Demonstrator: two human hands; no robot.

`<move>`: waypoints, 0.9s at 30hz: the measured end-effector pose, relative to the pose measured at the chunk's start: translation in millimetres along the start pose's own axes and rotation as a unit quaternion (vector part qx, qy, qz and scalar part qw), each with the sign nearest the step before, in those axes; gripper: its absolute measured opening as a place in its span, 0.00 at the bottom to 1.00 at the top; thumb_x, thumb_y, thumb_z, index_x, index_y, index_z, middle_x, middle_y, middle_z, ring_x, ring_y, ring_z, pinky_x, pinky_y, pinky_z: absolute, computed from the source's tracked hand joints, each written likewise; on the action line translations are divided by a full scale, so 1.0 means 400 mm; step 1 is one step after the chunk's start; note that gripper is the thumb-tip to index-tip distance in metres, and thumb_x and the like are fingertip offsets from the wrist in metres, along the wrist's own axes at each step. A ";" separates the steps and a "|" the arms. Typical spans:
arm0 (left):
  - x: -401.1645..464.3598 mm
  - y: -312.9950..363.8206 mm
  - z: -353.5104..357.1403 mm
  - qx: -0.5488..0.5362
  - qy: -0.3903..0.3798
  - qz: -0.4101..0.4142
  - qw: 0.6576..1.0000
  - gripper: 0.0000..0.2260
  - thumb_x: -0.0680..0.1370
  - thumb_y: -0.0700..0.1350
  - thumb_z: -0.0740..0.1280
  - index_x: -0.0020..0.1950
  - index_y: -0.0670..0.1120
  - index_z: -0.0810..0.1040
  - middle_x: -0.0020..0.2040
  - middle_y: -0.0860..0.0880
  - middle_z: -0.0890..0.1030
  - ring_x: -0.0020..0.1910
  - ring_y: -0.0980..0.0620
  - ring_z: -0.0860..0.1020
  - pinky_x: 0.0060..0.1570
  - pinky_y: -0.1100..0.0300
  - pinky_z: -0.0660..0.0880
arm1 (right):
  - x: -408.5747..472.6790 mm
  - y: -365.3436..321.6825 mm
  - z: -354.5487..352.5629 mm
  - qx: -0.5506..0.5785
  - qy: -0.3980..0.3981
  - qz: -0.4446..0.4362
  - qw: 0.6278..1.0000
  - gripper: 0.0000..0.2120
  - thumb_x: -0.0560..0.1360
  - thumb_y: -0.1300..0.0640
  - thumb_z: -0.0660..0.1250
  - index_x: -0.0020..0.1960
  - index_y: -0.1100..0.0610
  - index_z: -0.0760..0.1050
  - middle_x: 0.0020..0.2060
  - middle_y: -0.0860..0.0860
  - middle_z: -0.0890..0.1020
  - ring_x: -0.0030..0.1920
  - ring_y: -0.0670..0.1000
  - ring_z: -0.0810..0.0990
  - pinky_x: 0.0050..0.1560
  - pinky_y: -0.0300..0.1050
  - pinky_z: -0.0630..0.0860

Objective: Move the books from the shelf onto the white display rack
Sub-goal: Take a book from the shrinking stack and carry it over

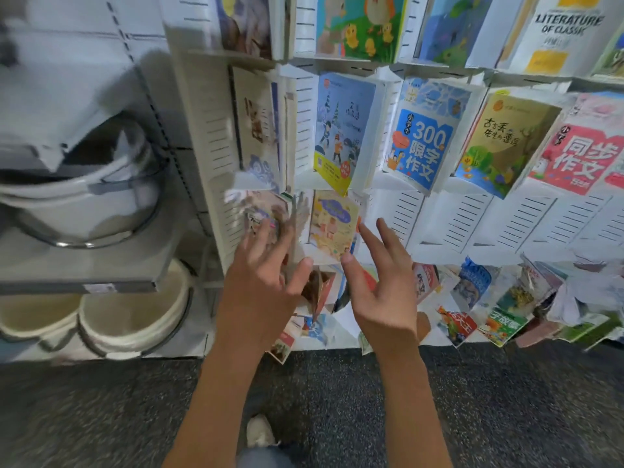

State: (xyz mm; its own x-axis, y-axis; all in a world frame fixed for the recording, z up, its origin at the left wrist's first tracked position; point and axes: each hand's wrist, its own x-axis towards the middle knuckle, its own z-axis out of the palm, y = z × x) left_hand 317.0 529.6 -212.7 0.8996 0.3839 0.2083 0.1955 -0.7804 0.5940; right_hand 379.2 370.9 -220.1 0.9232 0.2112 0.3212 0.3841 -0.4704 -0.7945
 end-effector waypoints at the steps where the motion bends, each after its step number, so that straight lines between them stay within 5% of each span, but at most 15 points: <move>1: -0.023 0.009 -0.037 -0.006 0.002 -0.017 1.000 0.35 0.75 0.67 0.49 0.78 0.53 0.65 0.81 0.50 0.58 0.79 0.51 0.53 0.75 0.59 0.49 | -0.017 -0.026 0.000 0.004 -0.007 -0.009 1.000 0.27 0.77 0.36 0.57 0.73 0.44 0.69 0.77 0.44 0.63 0.77 0.44 0.57 0.74 0.54 0.64; 4: -0.072 0.003 -0.138 0.045 0.024 -0.020 0.998 0.36 0.74 0.68 0.47 0.77 0.52 0.67 0.80 0.47 0.60 0.78 0.47 0.57 0.75 0.48 0.57 | -0.048 -0.118 0.008 0.019 -0.029 -0.035 0.999 0.31 0.76 0.36 0.56 0.73 0.49 0.70 0.76 0.48 0.64 0.77 0.46 0.60 0.75 0.50 0.60; 10: -0.137 -0.060 -0.318 0.039 0.096 -0.035 0.994 0.36 0.74 0.68 0.46 0.77 0.53 0.66 0.80 0.48 0.61 0.78 0.46 0.58 0.74 0.50 0.57 | -0.094 -0.304 0.065 0.034 -0.065 -0.084 0.994 0.26 0.78 0.37 0.58 0.74 0.43 0.68 0.76 0.41 0.63 0.76 0.39 0.57 0.72 0.33 0.52; 17: -0.253 -0.250 -0.556 0.042 0.157 -0.051 0.985 0.36 0.75 0.70 0.45 0.77 0.53 0.65 0.80 0.51 0.60 0.78 0.49 0.58 0.74 0.49 0.57 | -0.203 -0.527 0.239 0.066 -0.086 -0.120 0.987 0.28 0.77 0.34 0.57 0.73 0.44 0.69 0.76 0.40 0.62 0.77 0.40 0.57 0.75 0.50 0.62; 23: -0.378 -0.493 -0.809 0.055 0.181 -0.086 0.978 0.38 0.73 0.70 0.45 0.77 0.53 0.66 0.80 0.49 0.61 0.78 0.48 0.58 0.73 0.50 0.59 | -0.334 -0.762 0.444 0.081 -0.116 -0.113 0.983 0.29 0.77 0.35 0.58 0.73 0.46 0.70 0.76 0.41 0.63 0.76 0.42 0.59 0.71 0.37 0.59; 27: -0.449 -0.637 -0.951 0.067 0.191 -0.092 0.975 0.38 0.73 0.70 0.46 0.77 0.52 0.66 0.79 0.50 0.61 0.77 0.49 0.58 0.72 0.48 0.61 | -0.411 -0.885 0.588 0.089 -0.110 -0.126 0.982 0.28 0.77 0.37 0.59 0.72 0.49 0.72 0.76 0.45 0.65 0.75 0.46 0.63 0.73 0.52 0.66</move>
State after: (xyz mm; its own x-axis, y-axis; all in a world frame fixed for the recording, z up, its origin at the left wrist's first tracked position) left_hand -43.0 847.1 -105.8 0.6389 0.6589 0.3970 0.4117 -0.7288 0.5471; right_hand 87.3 704.4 -112.9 0.7658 0.4902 0.4161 0.5730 -0.2266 -0.7876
